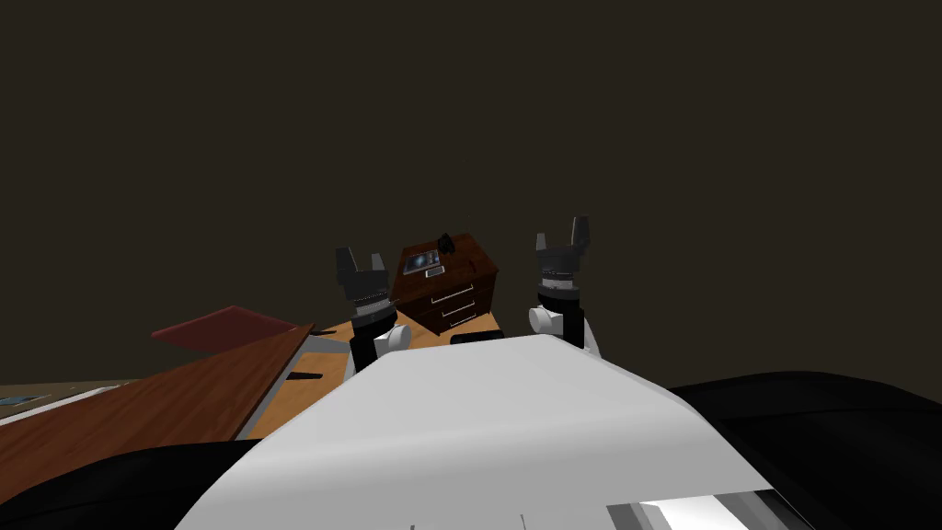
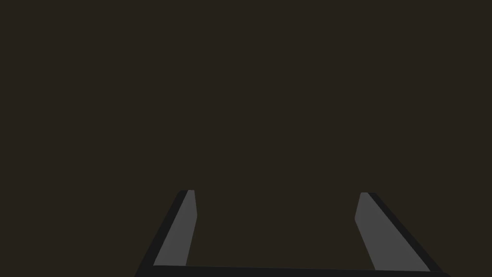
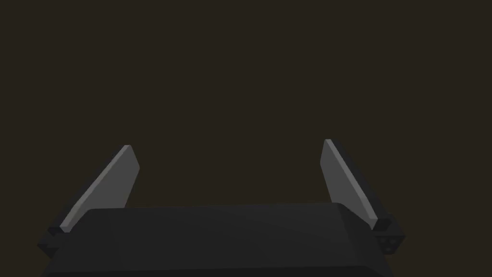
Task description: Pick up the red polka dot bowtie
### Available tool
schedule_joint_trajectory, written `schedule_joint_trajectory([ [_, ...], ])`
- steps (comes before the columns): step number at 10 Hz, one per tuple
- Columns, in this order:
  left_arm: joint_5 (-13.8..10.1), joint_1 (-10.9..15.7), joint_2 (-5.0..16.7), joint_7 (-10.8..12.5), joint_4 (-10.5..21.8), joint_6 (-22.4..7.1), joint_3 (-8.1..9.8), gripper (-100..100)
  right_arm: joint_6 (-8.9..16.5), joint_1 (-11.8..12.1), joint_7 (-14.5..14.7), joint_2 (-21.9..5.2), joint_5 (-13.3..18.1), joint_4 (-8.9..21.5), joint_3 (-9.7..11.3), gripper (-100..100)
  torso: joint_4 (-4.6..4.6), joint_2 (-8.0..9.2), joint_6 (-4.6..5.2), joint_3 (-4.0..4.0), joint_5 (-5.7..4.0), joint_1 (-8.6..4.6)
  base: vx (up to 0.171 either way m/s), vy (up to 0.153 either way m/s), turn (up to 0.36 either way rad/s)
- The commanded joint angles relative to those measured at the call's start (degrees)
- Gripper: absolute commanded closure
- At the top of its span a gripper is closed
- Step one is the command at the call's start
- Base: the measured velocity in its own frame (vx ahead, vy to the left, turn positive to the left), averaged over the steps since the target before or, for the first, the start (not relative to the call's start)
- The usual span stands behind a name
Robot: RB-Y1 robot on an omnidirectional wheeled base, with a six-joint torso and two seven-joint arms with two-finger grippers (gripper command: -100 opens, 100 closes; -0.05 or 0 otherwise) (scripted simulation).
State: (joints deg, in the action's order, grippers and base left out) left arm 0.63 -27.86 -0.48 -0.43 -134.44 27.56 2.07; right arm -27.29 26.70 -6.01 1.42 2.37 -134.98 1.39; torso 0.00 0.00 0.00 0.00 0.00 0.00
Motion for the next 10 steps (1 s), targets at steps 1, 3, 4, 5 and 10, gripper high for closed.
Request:
schedule_joint_trajectory([
  [1, 0.0, 0.0, 0.0, 0.0, 0.0, 0.0, 0.00, 0, 0.1, 0.1, 0.0, -2.1, -0.1, 0.4, 0.3, -100, 0.00, 0.00, 0.00, 0.00, 0.00, 0.00, -0.022, 0.001, 0.010],
  [3, 0.0, 0.0, 0.0, 0.0, 0.0, 0.0, 0.00, 0, 0.4, 0.3, 0.0, -5.5, -0.2, 1.4, 0.9, -100, 0.03, 0.13, 0.00, 0.07, -0.01, -0.03, -0.059, -0.002, 0.024],
  [4, 0.0, 0.0, 0.0, 0.0, 0.0, 0.0, 0.00, 0, 0.6, 0.4, -0.1, -7.4, -0.3, 2.0, 1.4, -100, 0.05, 0.25, 0.00, 0.14, -0.01, -0.03, -0.097, 0.008, 0.034],
  [5, 0.0, 0.0, 0.0, 0.0, 0.0, 0.0, 0.00, 0, 0.6, 0.4, -0.1, -7.8, -0.3, 2.0, 1.4, -100, 0.07, 0.34, -0.01, 0.19, 0.00, 0.01, -0.054, 0.011, 0.013],
  [10, 0.0, 0.0, 0.0, 0.0, 0.0, 0.0, 0.00, 0, 1.9, 0.9, -0.3, -16.3, -0.8, 6.0, 4.0, -100, 0.05, 0.23, -0.01, 0.13, 0.01, 0.06, -0.057, 0.020, 0.053],
])
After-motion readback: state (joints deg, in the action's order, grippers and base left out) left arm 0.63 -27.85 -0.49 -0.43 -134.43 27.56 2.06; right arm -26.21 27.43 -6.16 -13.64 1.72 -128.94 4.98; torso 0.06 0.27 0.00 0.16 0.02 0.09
